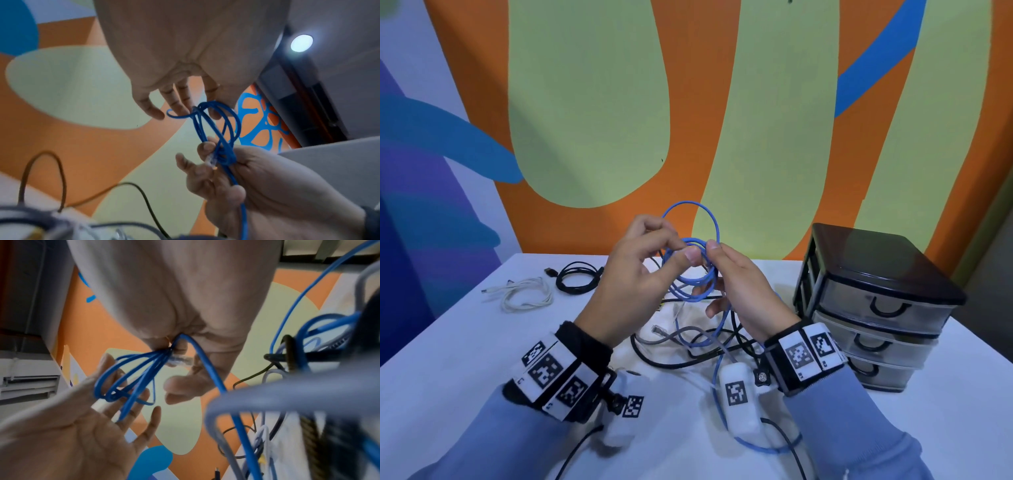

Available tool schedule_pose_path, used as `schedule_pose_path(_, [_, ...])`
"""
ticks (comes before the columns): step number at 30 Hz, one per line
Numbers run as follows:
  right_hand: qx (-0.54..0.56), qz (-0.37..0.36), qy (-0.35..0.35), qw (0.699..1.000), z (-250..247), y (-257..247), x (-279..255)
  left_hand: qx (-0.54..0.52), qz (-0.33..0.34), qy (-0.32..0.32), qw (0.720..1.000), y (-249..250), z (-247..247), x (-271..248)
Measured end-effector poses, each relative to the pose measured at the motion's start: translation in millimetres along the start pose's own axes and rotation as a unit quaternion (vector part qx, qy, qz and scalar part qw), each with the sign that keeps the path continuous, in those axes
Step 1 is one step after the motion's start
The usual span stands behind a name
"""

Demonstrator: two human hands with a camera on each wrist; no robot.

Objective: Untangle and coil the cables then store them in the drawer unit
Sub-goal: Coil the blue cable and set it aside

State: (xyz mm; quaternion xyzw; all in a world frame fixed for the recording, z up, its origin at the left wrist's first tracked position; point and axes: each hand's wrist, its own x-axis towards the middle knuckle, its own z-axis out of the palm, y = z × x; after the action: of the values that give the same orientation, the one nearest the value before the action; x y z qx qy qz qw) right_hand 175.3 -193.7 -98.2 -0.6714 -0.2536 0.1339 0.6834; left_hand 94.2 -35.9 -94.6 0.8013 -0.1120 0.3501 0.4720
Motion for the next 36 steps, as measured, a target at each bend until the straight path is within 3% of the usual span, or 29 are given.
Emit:
schedule_pose_path(5, [0.022,0.029,0.075,0.996,-10.7,10.3,7.6,-0.150,-0.033,0.100,0.983,1.9,-1.1,5.5])
schedule_pose_path(8, [0.135,0.032,0.056,0.989,-13.6,9.2,10.6,-0.169,-0.065,0.100,0.978,2.8,-1.6,8.1])
schedule_pose_path(12, [0.377,0.054,0.007,0.925,-13.9,2.3,10.6,-0.280,-0.137,0.055,0.949,10.3,-0.2,5.7])
schedule_pose_path(14, [0.455,0.054,0.015,0.889,-18.3,0.9,11.5,-0.278,-0.153,0.007,0.948,9.7,-0.5,3.8])
schedule_pose_path(18, [0.534,0.037,0.020,0.844,-32.0,0.2,15.8,-0.237,-0.148,-0.064,0.958,9.1,-7.4,2.2])
schedule_pose_path(22, [0.584,0.011,0.001,0.812,-50.6,-1.1,13.1,-0.216,-0.138,-0.053,0.965,8.8,-19.2,7.4])
schedule_pose_path(26, [0.554,0.000,-0.010,0.832,-40.4,-5.2,7.5,-0.214,-0.162,-0.001,0.963,7.7,-23.8,9.4])
schedule_pose_path(29, [0.518,-0.017,0.006,0.855,-35.9,-7.0,7.0,-0.260,-0.196,0.019,0.945,8.8,-21.7,9.9])
schedule_pose_path(33, [0.461,-0.034,0.029,0.886,-36.4,-7.7,8.4,-0.339,-0.212,-0.051,0.915,21.8,-18.0,5.1])
schedule_pose_path(36, [0.432,-0.048,0.054,0.899,-30.3,-9.2,8.2,-0.341,-0.180,-0.136,0.912,33.1,-18.2,-1.1])
